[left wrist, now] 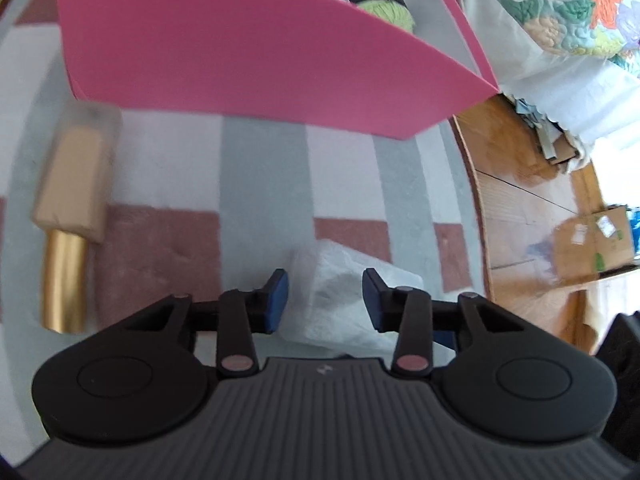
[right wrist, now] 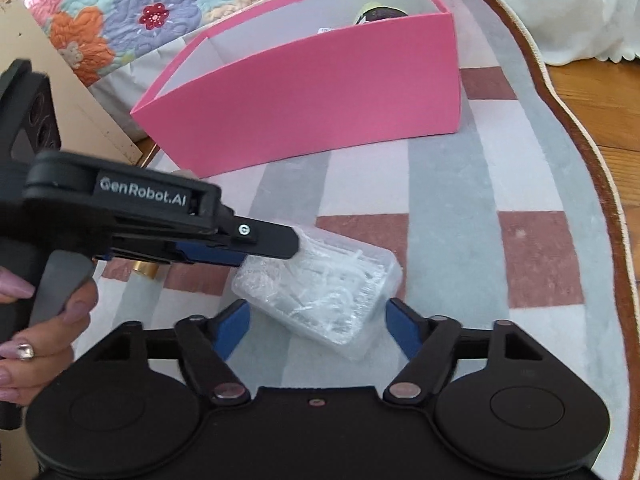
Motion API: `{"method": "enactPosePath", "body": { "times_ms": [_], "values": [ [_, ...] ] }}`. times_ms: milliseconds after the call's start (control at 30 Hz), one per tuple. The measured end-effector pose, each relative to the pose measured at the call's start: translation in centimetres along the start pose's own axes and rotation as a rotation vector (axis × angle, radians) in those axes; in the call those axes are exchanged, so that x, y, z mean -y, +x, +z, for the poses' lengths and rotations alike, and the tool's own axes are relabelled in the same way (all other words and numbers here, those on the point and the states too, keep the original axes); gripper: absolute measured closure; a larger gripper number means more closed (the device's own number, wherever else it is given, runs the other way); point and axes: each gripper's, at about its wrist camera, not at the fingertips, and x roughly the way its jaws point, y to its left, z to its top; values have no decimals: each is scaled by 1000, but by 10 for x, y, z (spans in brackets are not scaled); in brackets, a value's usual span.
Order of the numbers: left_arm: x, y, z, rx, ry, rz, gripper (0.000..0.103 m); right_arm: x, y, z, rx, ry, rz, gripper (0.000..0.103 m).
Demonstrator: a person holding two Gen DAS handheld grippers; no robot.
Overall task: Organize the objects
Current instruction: 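Move the right tool to the clear floss-pick box and grasp it, then lift the floss-pick box and carry it into the pink box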
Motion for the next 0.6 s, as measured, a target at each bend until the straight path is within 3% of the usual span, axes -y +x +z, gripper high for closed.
{"method": "enactPosePath", "body": {
  "times_ms": [167, 400, 600],
  "values": [
    [4, -1, -8, 14, 12, 2, 64, -11, 5, -8, -1, -119, -81, 19],
    [15, -1, -14, 13, 39, 13, 65, -11, -4, -7, 2, -113, -108, 23],
    [37, -34, -25, 52, 123, 38, 64, -26, -27, -7, 26, -164, -129, 23]
  ]
}}
